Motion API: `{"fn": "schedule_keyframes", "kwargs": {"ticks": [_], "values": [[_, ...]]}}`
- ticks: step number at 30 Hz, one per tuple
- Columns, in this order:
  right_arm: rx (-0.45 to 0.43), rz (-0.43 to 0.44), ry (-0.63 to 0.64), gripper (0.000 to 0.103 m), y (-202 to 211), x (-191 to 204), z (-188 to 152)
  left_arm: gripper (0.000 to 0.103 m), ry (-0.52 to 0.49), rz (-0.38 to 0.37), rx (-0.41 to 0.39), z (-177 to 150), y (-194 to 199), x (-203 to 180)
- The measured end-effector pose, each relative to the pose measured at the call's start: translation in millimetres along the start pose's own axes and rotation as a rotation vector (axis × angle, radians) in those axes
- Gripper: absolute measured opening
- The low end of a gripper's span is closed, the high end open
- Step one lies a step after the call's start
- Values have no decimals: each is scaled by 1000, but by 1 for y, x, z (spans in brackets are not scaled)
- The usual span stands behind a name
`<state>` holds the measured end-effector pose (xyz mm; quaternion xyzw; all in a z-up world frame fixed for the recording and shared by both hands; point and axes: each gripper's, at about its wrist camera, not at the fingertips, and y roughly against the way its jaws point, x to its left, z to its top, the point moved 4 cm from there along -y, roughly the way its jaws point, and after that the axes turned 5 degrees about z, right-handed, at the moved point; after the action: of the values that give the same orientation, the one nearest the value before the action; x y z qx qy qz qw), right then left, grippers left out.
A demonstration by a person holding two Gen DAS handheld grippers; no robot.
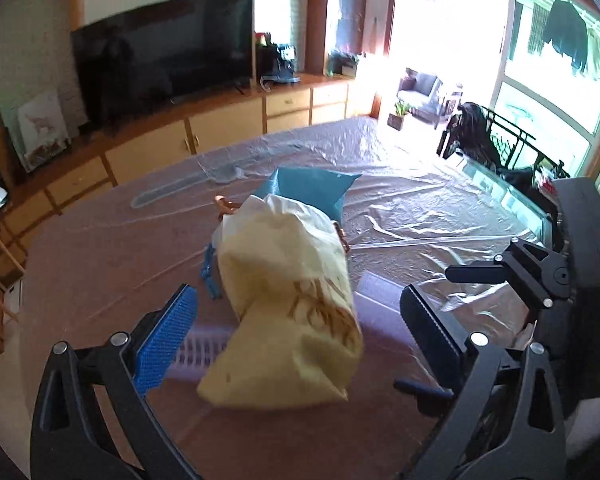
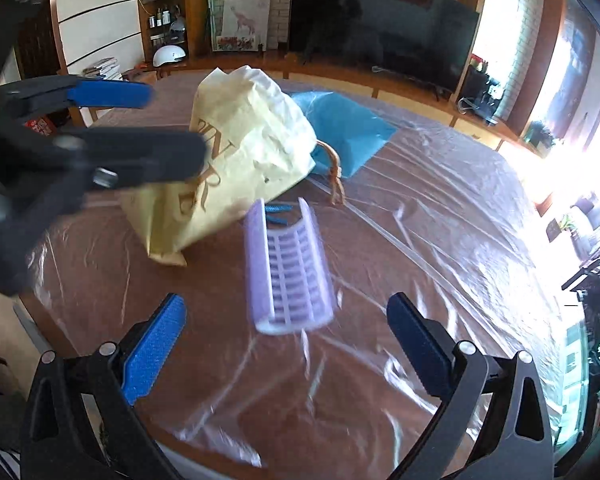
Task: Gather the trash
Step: 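Grasp the lavender hair roller with the right tool while the left tool grasps the yellow paper bag, then carry the yellow paper bag and hair roller with both tools over the black bin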
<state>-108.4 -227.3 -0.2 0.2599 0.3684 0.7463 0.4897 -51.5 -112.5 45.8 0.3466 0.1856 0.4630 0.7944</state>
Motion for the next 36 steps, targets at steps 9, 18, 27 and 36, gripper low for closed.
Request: {"fn": "schedule_keyframes", "kwargs": {"ticks": [9, 18, 27, 36], "values": [[48, 152, -22, 72, -27, -11, 13, 90, 3, -52, 80, 2, -26, 4], [60, 182, -55, 42, -17, -22, 17, 57, 15, -40, 65, 1, -23, 0], [-25, 197, -144, 42, 14, -40, 8, 56, 125, -54, -51, 2, 24, 3], [-31, 183, -238, 42, 21, -47, -7, 56, 171, -78, -40, -27, 43, -12]]}}
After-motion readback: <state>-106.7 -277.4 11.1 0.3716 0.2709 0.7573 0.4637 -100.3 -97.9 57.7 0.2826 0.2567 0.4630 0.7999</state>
